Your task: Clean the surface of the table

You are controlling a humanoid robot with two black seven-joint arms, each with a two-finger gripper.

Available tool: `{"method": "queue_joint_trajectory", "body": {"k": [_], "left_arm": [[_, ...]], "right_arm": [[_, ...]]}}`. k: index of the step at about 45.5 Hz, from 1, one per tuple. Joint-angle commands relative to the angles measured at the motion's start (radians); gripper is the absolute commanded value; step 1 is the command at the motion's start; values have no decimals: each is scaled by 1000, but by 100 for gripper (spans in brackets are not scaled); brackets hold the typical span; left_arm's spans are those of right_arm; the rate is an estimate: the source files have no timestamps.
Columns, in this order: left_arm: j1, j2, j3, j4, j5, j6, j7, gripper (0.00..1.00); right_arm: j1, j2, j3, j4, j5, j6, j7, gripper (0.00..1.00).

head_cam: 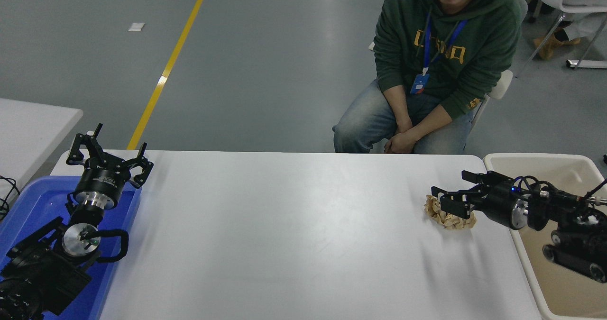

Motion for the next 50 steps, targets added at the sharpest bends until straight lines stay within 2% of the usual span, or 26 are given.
{"method": "queue_joint_trajectory", "body": {"k": [1, 24, 28, 37, 50], "left_arm": [[0, 0, 0, 0, 0, 0, 0, 100], [0, 0, 0, 0, 0, 0, 0, 100], [0, 0, 0, 0, 0, 0, 0, 100], [0, 0, 0, 0, 0, 0, 0, 100], [0, 0, 0, 0, 0, 0, 0, 100]], "right_arm": [[-21, 79, -97, -137, -4, -115, 15, 100], [-118, 176, -92, -307, 31, -122, 33, 100], [-113, 191, -97, -307, 89, -82, 33, 100], [-78, 190, -95, -295, 184, 93, 44, 100], [-73, 197, -100, -297, 200, 133, 61, 100]]}}
